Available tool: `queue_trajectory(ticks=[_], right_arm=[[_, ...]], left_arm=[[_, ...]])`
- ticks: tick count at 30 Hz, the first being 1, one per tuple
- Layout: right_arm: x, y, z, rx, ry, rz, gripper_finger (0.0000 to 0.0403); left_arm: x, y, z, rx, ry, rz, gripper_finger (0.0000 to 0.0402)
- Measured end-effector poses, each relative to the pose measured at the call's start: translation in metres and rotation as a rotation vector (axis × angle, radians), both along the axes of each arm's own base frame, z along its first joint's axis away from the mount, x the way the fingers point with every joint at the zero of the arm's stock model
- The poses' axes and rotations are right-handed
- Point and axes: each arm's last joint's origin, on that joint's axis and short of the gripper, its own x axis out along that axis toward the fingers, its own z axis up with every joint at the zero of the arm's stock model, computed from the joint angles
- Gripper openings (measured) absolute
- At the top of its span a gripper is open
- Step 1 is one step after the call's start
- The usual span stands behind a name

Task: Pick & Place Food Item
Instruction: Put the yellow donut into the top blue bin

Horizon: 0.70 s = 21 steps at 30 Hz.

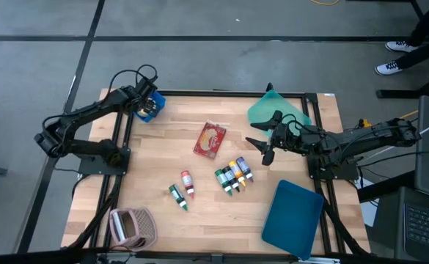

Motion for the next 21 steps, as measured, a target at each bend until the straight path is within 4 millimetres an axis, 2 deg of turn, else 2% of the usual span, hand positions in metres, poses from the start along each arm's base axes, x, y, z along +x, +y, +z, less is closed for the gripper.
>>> queue_trajectory(ticks=[13, 21], right_arm=[[0.0, 0.001, 0.0, -0.001, 0.001, 0.02, 0.0254], [0.0, 0.001, 0.0, -0.001, 0.001, 0.02, 0.0254]], left_arm=[[0.007, 0.008, -0.018, -0.026, 0.101, 0.039, 0.0212], [0.009, 0.01, -0.023, -0.042, 0.107, 0.048, 0.0147]])
